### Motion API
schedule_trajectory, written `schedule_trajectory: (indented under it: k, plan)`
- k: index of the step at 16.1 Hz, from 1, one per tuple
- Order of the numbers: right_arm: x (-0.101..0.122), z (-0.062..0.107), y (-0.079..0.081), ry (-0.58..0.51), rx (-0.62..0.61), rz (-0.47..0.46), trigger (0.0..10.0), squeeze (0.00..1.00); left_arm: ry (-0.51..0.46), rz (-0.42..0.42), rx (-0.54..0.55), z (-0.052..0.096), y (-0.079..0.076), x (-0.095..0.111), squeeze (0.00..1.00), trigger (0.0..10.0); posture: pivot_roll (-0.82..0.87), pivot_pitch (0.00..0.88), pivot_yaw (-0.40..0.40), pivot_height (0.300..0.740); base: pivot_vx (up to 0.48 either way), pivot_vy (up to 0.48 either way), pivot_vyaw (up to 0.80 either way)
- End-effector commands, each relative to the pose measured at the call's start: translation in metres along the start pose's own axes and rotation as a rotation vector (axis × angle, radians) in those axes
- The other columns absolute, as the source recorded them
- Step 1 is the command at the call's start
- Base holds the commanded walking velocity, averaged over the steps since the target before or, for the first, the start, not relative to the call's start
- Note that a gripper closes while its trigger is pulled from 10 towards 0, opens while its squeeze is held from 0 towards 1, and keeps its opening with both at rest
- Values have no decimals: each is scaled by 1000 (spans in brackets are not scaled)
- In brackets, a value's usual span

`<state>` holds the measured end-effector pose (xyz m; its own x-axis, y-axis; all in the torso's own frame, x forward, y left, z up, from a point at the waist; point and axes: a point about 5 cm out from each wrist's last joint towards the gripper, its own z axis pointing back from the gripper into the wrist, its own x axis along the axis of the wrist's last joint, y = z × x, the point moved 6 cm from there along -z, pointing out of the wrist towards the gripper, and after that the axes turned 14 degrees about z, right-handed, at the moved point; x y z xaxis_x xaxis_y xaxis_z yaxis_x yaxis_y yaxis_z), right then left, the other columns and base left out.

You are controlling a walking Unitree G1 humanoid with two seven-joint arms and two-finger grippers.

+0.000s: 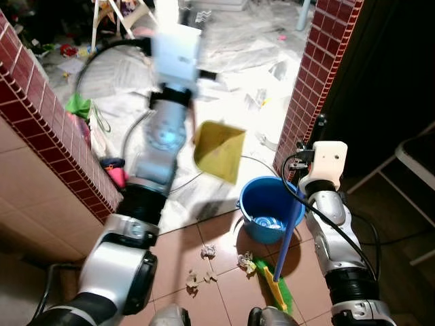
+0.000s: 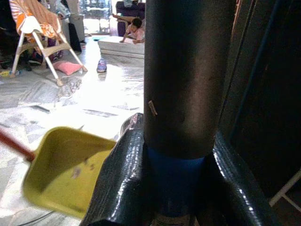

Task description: Sweep floor

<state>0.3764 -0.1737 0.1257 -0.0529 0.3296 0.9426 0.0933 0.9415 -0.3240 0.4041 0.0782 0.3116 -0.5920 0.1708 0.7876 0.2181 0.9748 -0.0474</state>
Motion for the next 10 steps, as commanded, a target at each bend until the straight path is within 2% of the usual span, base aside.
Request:
schedule_trajectory:
  k: [1, 2, 6, 8, 9, 10]
  plan:
    - [10, -4, -3, -40, -6, 5, 10000, 0, -130, -32, 21, -6, 7, 37, 0, 10000, -44, 0, 7, 740, 0, 0, 0]
    - [9, -4, 0, -38, 5, 5, 10000, 0, -112, -71, 65, 3, 24, 35, 0, 10000, -34, 0, 0, 740, 0, 0, 0]
    - [10, -5, 4, -40, 23, 2, 10000, 0, 36, -158, 149, 31, 53, 5, 0, 10000, -22, 4, -9, 740, 0, 0, 0]
    - [9, -6, 5, -38, 30, 4, 10000, 0, 149, -198, 193, 57, 66, -19, 0, 10000, -18, 6, -10, 740, 0, 0, 0]
    - [9, -7, 5, -38, 31, 4, 10000, 0, 170, -192, 203, 62, 68, -24, 0, 10000, -18, 6, -10, 740, 0, 0, 0]
    - [9, -7, 6, -38, 32, 2, 10000, 0, 272, -178, 274, 79, 79, -44, 0, 10000, -14, 11, -10, 740, 0, 0, 0]
